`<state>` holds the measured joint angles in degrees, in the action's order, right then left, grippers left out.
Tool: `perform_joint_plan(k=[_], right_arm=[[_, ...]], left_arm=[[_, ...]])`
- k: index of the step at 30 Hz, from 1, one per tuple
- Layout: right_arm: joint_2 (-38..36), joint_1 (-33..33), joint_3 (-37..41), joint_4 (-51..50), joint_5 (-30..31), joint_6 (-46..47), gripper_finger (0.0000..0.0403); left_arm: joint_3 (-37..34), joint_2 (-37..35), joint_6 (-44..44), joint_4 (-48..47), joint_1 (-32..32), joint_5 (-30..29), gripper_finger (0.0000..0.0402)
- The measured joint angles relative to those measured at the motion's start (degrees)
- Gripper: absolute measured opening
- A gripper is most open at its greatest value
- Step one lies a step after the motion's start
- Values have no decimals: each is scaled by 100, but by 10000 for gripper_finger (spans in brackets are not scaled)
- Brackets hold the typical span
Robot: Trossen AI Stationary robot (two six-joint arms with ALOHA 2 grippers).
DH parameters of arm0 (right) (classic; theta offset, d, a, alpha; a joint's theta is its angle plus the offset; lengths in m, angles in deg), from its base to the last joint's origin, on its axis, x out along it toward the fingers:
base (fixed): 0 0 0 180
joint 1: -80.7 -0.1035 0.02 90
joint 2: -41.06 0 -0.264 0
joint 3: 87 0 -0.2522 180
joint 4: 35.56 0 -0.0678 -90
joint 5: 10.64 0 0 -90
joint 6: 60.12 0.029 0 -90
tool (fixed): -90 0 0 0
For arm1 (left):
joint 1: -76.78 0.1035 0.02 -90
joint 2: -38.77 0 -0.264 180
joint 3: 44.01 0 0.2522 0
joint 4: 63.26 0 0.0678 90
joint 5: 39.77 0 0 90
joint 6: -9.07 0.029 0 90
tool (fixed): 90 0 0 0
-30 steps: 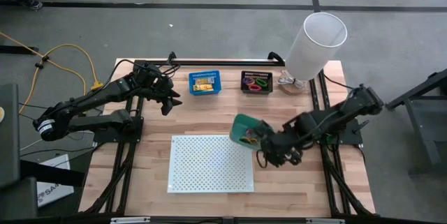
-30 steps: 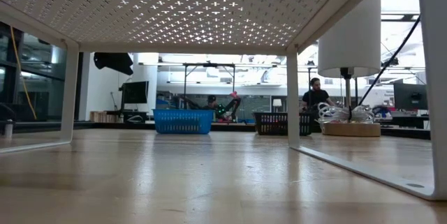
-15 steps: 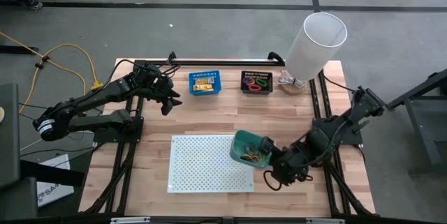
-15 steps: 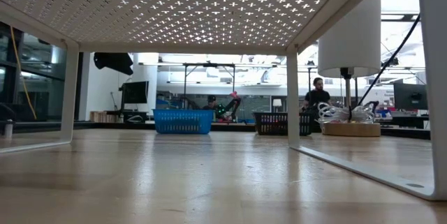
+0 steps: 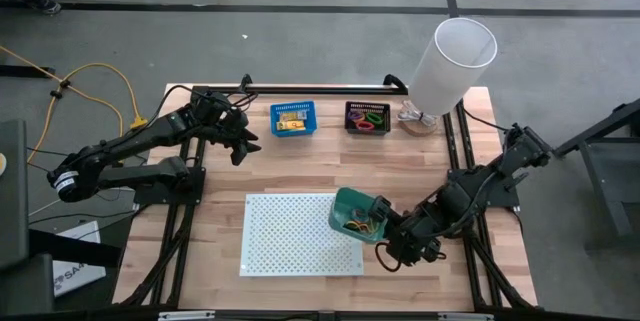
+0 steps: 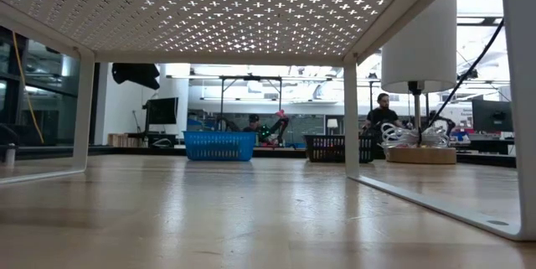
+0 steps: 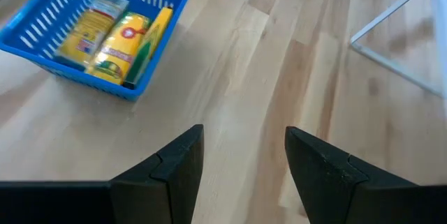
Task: Pick & Place Office Desk Supplies
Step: Put the green bin on the shelf
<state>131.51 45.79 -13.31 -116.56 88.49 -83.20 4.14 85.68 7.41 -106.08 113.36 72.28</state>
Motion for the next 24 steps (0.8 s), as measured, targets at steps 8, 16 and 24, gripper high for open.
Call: perform_joint_plan(k=[8, 16, 24], right_arm=[[0, 347, 2, 280, -895, -613, 3], [0, 767, 4, 538, -917, -1218, 3], [0, 1227, 4, 668, -936, -1307, 3]], left_arm=[[-2, 0, -704, 0, -2, 34, 195], [-2, 1, -935, 132, 0, -176, 195], [-2, 2, -461, 1189, -43, 1463, 195]])
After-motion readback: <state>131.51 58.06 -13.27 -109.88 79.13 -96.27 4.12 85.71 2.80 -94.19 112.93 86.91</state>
